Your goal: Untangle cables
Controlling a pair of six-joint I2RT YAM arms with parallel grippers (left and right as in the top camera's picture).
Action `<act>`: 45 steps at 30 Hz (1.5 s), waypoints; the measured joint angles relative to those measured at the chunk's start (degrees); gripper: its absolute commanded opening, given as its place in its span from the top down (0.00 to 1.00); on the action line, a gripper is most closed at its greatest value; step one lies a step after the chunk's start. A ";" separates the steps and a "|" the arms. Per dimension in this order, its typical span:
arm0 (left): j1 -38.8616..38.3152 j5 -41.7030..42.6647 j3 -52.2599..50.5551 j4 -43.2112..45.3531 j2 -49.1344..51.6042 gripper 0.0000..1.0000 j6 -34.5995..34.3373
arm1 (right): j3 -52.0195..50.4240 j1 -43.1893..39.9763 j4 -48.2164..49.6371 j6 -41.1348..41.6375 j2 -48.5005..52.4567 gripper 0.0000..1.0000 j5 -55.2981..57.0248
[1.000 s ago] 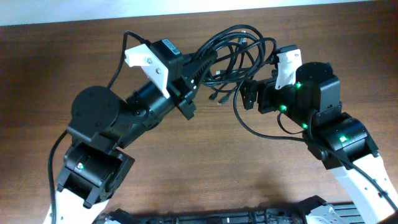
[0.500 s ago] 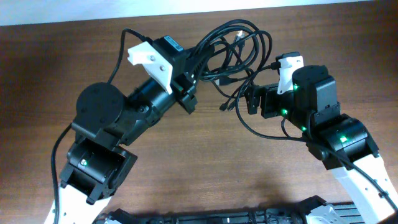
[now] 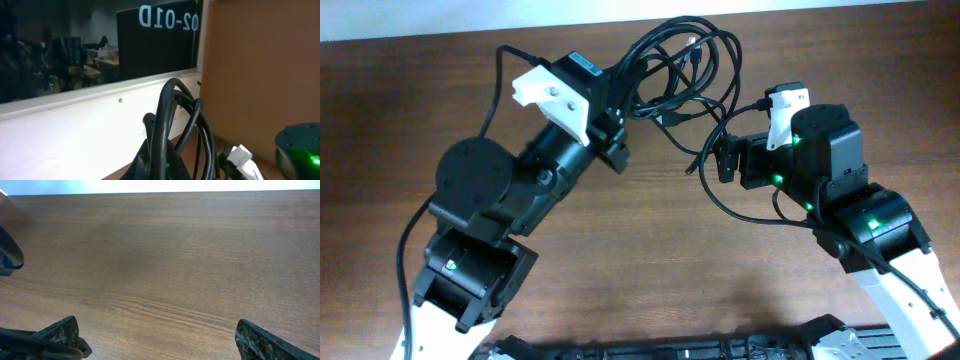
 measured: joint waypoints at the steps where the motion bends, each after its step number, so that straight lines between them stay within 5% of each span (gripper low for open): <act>1: 0.39 0.02 0.00 -0.09 -0.07 1.00 0.00 | 0.00 0.00 -0.02 0.00 -0.02 0.01 0.09; 18: 12.48 -2.16 -0.55 1.92 -3.19 1.00 0.02 | -0.48 -0.28 -3.91 -0.28 0.72 0.01 5.53; 33: 12.83 -3.23 0.24 -0.52 -4.83 1.00 0.04 | -0.57 -0.28 -3.10 -0.37 0.90 0.01 4.92; 38: 12.83 -3.23 0.24 -1.16 -4.81 1.00 -0.04 | -0.59 -0.28 0.61 -0.35 0.79 0.01 -0.96; 45: 12.83 -0.42 0.24 -0.09 -3.61 1.00 -4.07 | -0.70 -0.28 10.69 -0.33 0.74 0.01 -23.06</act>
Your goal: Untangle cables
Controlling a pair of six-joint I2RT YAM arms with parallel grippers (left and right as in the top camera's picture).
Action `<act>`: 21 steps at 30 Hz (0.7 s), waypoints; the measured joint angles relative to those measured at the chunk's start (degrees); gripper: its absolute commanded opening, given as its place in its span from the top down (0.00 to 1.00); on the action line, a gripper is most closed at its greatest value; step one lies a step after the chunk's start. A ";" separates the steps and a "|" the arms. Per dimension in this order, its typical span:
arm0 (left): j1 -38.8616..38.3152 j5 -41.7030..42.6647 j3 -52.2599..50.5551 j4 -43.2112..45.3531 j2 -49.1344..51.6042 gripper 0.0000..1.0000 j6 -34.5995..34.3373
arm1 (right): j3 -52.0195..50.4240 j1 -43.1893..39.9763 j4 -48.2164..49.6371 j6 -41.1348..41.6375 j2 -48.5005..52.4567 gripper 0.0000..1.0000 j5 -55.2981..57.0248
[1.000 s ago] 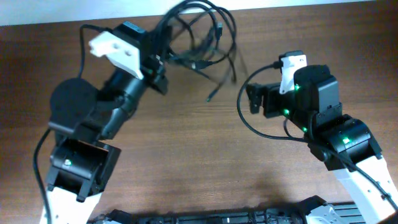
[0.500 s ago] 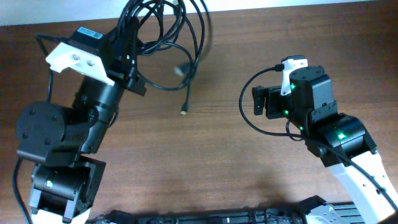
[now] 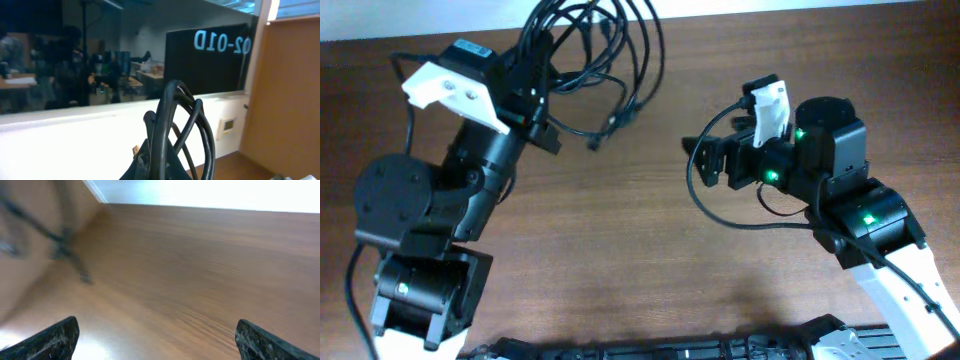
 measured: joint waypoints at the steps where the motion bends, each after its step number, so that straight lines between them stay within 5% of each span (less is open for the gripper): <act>1: 0.00 0.39 0.00 0.61 0.39 1.00 -1.03 | 0.00 0.00 1.16 0.07 0.00 0.01 -2.75; 16: 0.00 1.36 0.00 4.70 6.25 1.00 -28.63 | -0.04 0.00 9.64 24.52 -0.11 0.01 -19.21; 21: 0.00 1.49 0.00 4.81 8.24 1.00 -43.67 | -0.04 0.00 10.05 27.26 -0.11 0.00 -20.26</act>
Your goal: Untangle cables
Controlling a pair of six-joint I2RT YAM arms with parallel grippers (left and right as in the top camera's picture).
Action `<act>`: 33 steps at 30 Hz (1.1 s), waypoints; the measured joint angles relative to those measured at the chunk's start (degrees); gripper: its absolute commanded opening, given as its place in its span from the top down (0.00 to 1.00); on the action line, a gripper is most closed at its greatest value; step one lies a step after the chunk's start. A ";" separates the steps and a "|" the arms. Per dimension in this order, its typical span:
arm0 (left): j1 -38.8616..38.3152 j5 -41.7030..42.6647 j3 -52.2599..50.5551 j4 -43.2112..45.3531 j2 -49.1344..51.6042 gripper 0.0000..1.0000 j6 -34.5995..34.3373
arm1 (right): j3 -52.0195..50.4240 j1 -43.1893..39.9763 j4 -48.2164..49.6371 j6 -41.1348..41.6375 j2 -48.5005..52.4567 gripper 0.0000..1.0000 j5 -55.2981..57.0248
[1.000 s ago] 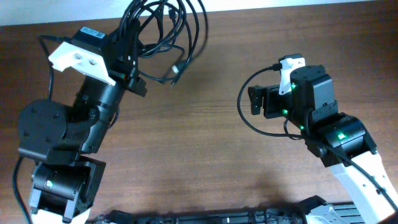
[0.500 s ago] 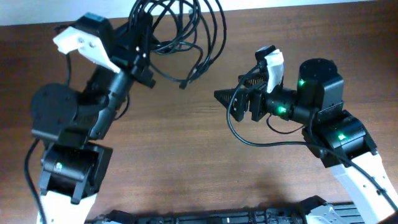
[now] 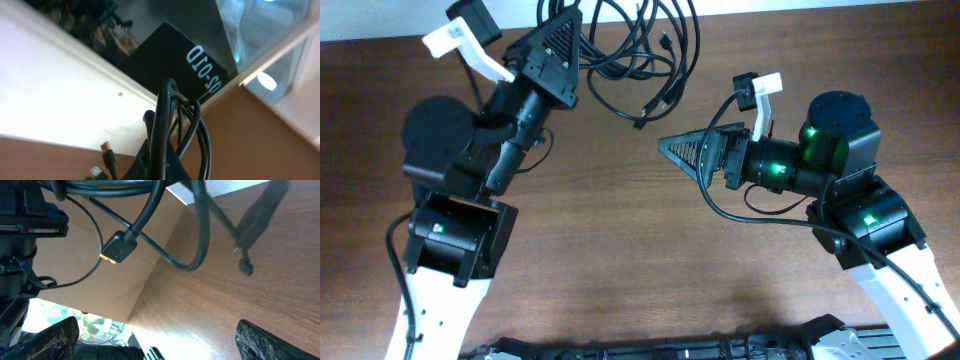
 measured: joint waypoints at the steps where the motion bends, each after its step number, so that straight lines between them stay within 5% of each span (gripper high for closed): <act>1: 0.00 0.02 0.00 0.04 0.35 1.00 -2.97 | 0.00 0.00 0.00 0.20 0.02 0.02 -0.02; 9: -2.05 -0.02 0.00 1.18 3.10 1.00 -16.70 | -0.04 0.00 0.90 1.18 3.67 0.12 0.31; 23: -7.91 -0.24 0.00 1.64 3.15 1.00 -19.21 | -0.04 0.00 8.74 4.81 4.57 0.23 15.10; 29: -9.64 -2.36 0.00 0.17 3.17 1.00 -19.37 | -0.04 0.00 8.66 6.73 4.57 0.47 16.28; 33: -9.64 -4.76 0.00 0.15 3.17 1.00 -19.10 | -0.04 0.00 4.39 7.17 4.57 0.75 16.55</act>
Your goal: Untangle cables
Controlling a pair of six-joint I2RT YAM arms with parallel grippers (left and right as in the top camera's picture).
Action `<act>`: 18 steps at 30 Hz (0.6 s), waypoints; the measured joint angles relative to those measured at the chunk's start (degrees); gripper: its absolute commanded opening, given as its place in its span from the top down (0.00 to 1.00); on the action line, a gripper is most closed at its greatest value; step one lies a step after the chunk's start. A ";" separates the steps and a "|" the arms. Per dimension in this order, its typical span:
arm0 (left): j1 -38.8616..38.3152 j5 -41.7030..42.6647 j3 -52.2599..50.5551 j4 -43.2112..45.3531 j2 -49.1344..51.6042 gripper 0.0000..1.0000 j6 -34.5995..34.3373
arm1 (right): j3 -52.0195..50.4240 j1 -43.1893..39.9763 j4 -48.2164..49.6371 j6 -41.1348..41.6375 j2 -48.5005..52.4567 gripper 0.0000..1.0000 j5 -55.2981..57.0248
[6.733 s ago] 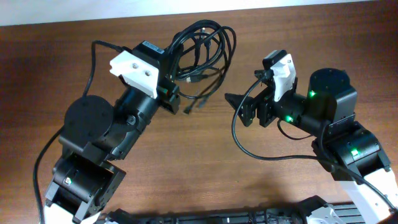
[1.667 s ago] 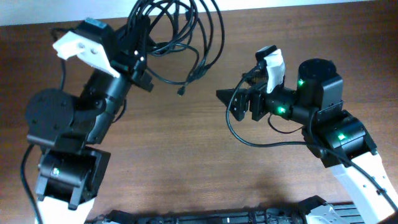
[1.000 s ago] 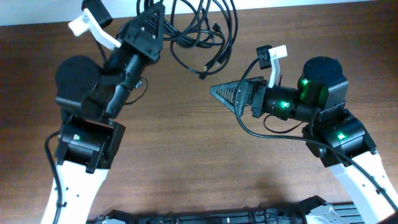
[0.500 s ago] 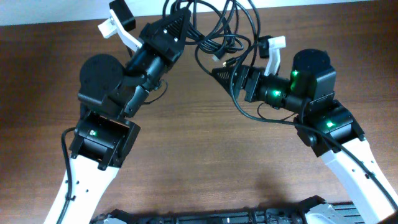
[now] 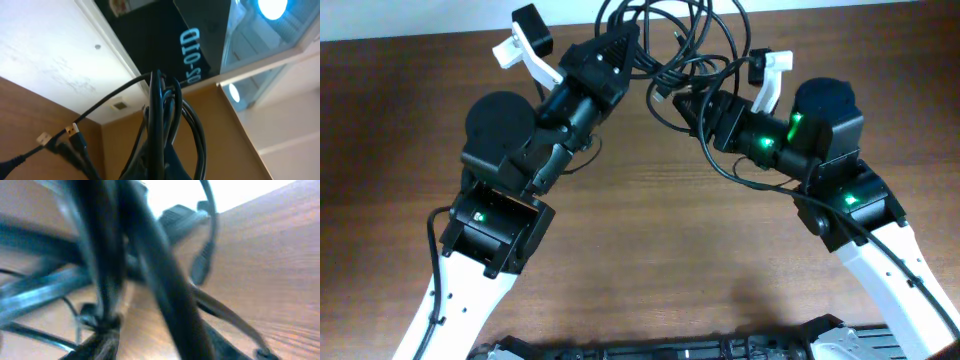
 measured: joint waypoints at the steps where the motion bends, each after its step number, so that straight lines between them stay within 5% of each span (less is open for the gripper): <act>1: 0.00 -0.83 0.00 -0.02 -0.02 1.00 0.26 | 0.00 0.00 -1.25 -0.11 0.00 0.82 0.26; 7: -0.04 -5.77 0.00 -0.26 0.00 1.00 1.29 | 0.00 0.00 -8.31 -2.05 0.00 0.94 2.69; 18: -0.66 -9.86 -0.02 -0.83 -0.33 1.00 5.07 | 0.02 -2.21 -16.76 -3.37 -0.02 0.94 11.30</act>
